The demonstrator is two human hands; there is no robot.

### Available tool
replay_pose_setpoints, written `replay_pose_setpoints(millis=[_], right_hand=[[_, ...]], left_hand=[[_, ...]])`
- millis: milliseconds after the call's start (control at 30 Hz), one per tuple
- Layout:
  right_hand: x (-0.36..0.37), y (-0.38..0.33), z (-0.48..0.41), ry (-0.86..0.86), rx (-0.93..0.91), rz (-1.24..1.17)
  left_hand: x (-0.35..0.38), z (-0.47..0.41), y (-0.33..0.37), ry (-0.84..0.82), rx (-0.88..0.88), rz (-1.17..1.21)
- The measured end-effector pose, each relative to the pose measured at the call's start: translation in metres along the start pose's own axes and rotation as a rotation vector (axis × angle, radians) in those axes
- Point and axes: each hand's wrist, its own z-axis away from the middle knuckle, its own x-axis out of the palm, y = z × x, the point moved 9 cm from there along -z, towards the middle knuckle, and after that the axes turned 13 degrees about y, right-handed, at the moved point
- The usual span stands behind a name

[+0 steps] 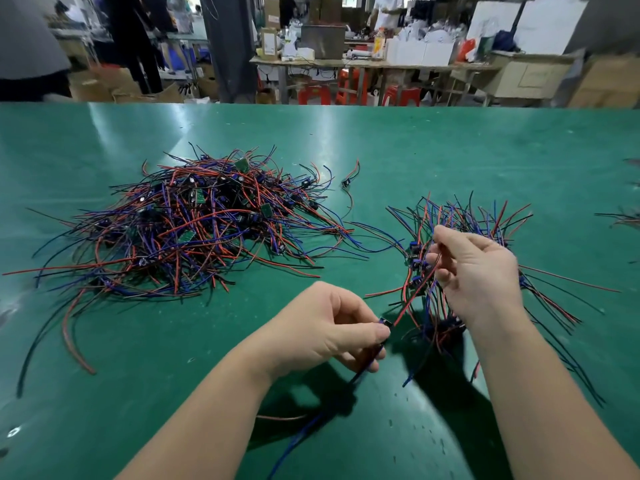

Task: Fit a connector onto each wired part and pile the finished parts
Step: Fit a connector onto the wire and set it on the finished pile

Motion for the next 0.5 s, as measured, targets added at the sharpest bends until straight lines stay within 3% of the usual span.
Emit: replay_pose_setpoints(millis=[200, 333, 433, 500], right_hand=[[-0.003, 0.006, -0.004, 0.027, 0.070, 0.013], [0.004, 0.019, -0.006, 0.006, 0.097, 0.101], [0.031, 0.024, 0.015, -0.254, -0.015, 0.223], [0.054, 0.033, 0.042, -0.494, -0.144, 0.334]], left_hand=[[-0.003, 0.003, 0.002, -0.021, 0.028, -0.010], [-0.054, -0.009, 0.012, 0.433, 0.083, 0.259], [-0.081, -0.011, 0.001, 0.683, 0.060, 0.292], [-0.075, -0.012, -0.002, 0.670, 0.067, 0.235]])
